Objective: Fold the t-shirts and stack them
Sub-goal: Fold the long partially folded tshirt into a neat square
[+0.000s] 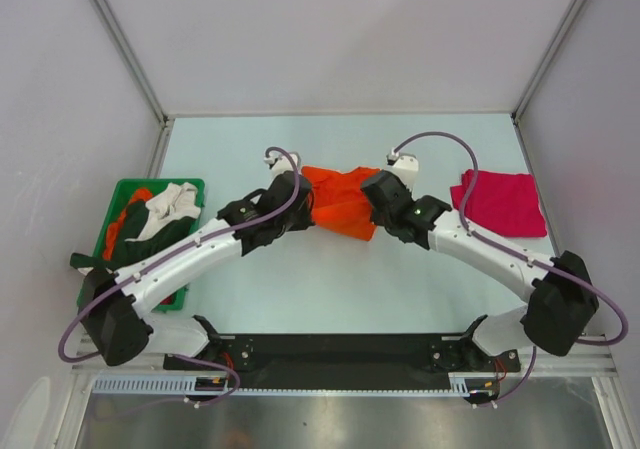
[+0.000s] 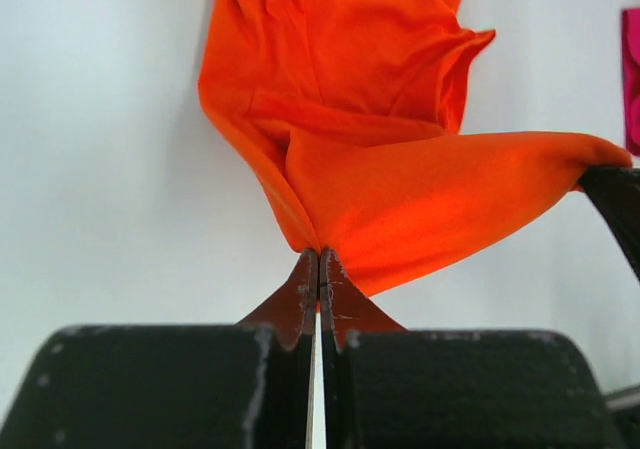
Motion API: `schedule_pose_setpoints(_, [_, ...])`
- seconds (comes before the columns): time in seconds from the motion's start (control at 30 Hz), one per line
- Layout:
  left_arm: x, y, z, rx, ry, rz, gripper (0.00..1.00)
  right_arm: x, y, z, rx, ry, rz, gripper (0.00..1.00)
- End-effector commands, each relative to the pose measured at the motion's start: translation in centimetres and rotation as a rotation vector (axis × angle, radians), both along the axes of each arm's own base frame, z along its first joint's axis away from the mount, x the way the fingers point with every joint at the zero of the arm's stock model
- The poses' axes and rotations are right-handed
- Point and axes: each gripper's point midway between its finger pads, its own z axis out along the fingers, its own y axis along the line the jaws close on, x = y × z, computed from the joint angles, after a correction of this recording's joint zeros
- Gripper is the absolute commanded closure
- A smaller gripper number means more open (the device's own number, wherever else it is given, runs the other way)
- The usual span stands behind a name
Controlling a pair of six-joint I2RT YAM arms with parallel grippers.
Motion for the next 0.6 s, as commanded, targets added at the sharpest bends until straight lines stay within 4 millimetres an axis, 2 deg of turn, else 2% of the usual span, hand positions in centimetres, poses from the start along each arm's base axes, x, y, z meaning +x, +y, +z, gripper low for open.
schedule_pose_setpoints(0.0, [3.3, 0.2, 1.0, 0.046, -0.055, 0.025, 1.00, 4.7, -0.9, 1.1, -0.047, -0.060, -0.017, 1.00])
schedule_pose_setpoints(0.03, [3.7, 0.1, 0.9, 0.048, -0.053, 0.027, 1.00, 5.4, -0.9, 0.9, -0.051, -0.057, -0.022, 1.00])
schedule_pose_setpoints(0.07, [4.5, 0.1, 1.2, 0.045, -0.063, 0.033, 1.00, 6.4, -1.1, 1.5, -0.038, -0.067, -0.033, 1.00])
schedule_pose_setpoints(0.1, [4.9, 0.1, 1.2, 0.046, -0.065, 0.035, 1.00, 7.3, -0.9, 0.8, -0.055, -0.061, -0.028, 1.00])
schedule_pose_setpoints(0.13, [5.5, 0.0, 0.5, 0.060, -0.051, 0.037, 1.00, 7.9, -0.9, 0.8, -0.058, -0.064, -0.028, 1.00])
schedule_pose_setpoints(0.17, [6.5, 0.2, 1.0, 0.053, -0.061, 0.049, 1.00, 8.9, -0.9, 1.3, -0.049, -0.075, -0.035, 1.00])
schedule_pose_setpoints(0.23, [7.6, 0.3, 0.3, 0.069, -0.047, 0.058, 1.00, 10.2, -0.9, 0.4, -0.060, -0.058, -0.040, 1.00])
schedule_pose_setpoints(0.3, [9.4, 0.6, 0.9, 0.065, -0.059, 0.074, 1.00, 11.8, -1.4, 0.0, -0.060, -0.057, -0.058, 1.00])
schedule_pose_setpoints(0.33, [10.4, 1.0, 0.1, 0.080, -0.043, 0.091, 1.00, 12.4, -1.3, -0.2, -0.055, -0.055, -0.057, 1.00])
schedule_pose_setpoints(0.4, [11.8, 0.9, 0.7, 0.076, -0.056, 0.097, 1.00, 14.0, -1.7, 0.4, -0.041, -0.070, -0.080, 1.00])
schedule_pose_setpoints(0.43, [12.7, 1.3, 0.4, 0.078, -0.050, 0.109, 1.00, 14.7, -1.8, -0.7, -0.056, -0.050, -0.081, 1.00])
schedule_pose_setpoints(0.5, [14.2, 0.8, -0.4, 0.081, -0.033, 0.107, 1.00, 16.4, -2.0, -0.4, -0.045, -0.062, -0.095, 1.00])
schedule_pose_setpoints(0.53, [16.3, 0.7, -0.3, 0.073, -0.037, 0.125, 1.00, 18.0, -1.9, -1.9, -0.050, -0.038, -0.099, 1.00])
schedule_pose_setpoints(0.57, [17.0, 0.5, -1.6, 0.086, -0.016, 0.126, 1.00, 18.4, -1.7, -2.1, -0.048, -0.037, -0.098, 1.00])
